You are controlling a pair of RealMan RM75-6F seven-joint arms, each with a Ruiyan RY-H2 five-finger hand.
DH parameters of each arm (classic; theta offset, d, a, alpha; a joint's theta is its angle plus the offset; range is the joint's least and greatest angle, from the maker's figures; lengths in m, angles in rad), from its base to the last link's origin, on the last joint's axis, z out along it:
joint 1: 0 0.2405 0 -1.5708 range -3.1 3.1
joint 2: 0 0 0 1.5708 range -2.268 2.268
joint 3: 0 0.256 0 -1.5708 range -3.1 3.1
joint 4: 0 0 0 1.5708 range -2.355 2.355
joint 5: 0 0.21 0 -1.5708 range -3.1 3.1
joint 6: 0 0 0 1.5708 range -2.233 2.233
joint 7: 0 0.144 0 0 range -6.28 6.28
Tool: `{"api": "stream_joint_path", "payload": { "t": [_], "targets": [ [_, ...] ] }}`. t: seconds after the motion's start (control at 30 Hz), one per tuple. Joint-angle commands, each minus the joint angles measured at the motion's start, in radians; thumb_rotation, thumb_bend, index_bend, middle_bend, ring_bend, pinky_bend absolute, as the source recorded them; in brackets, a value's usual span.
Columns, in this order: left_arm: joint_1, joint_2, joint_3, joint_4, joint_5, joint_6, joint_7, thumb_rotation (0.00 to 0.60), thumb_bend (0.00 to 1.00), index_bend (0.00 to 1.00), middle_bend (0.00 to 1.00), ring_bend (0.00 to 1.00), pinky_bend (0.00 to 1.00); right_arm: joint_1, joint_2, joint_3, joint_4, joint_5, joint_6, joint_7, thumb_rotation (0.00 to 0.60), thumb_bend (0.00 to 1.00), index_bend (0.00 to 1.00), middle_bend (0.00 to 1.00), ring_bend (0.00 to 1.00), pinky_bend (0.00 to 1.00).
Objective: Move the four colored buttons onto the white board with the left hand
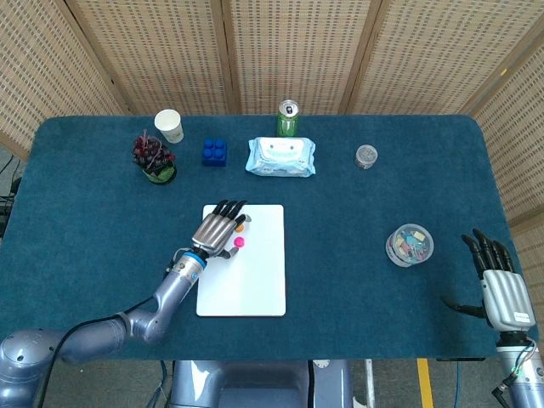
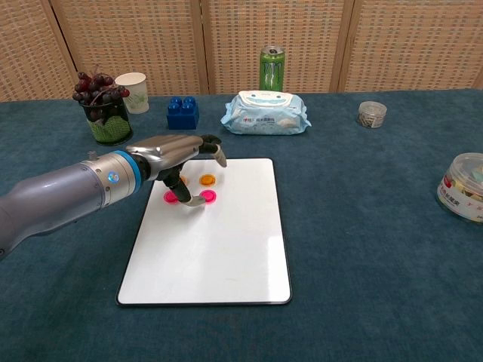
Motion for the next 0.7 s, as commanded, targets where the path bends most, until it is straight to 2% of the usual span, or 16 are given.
{"api": "stream_joint_path", "payload": {
  "t": [0.03,0.13,0.23,0.37,0.43,0.57,0.7],
  "targets": [
    [0.026,0.079,0.005,-0.118,0.041,0.039,-0.027,0.600,0.31,0.11,0.00,0.00,0.00,0.000,0.000,0.000,0.000,-0.001,0.000,0.000,0.600,0.13,0.01,0.00,0.00,0.00],
    [0.065,0.180,0.009,-0.267,0.088,0.110,-0.034,0.600,0.30,0.07,0.00,0.00,0.00,0.000,0.000,-0.001,0.001,-0.002,0.001,-0.003,0.600,0.13,0.01,0.00,0.00,0.00],
    [0.123,0.304,0.028,-0.419,0.150,0.204,-0.025,0.600,0.23,0.01,0.00,0.00,0.00,-0.001,-0.001,-0.001,0.000,-0.003,0.004,-0.005,0.600,0.13,0.01,0.00,0.00,0.00],
    [0.189,0.409,0.049,-0.523,0.197,0.309,0.004,0.600,0.10,0.00,0.00,0.00,0.00,-0.001,-0.002,-0.001,0.000,-0.005,0.006,-0.010,0.600,0.13,0.01,0.00,0.00,0.00],
    [0.236,0.465,0.064,-0.565,0.213,0.381,0.044,0.600,0.07,0.00,0.00,0.00,0.00,-0.002,-0.002,-0.001,-0.001,-0.005,0.008,-0.013,0.600,0.13,0.01,0.00,0.00,0.00],
    [0.333,0.562,0.091,-0.640,0.229,0.516,0.100,0.600,0.06,0.00,0.00,0.00,0.00,-0.004,-0.004,-0.001,-0.002,-0.007,0.014,-0.022,0.600,0.13,0.01,0.00,0.00,0.00],
    [0.440,0.634,0.129,-0.658,0.268,0.638,0.031,0.600,0.05,0.00,0.00,0.00,0.00,-0.006,-0.008,0.000,-0.003,-0.008,0.021,-0.031,0.600,0.13,0.01,0.00,0.00,0.00]
  ]
}}
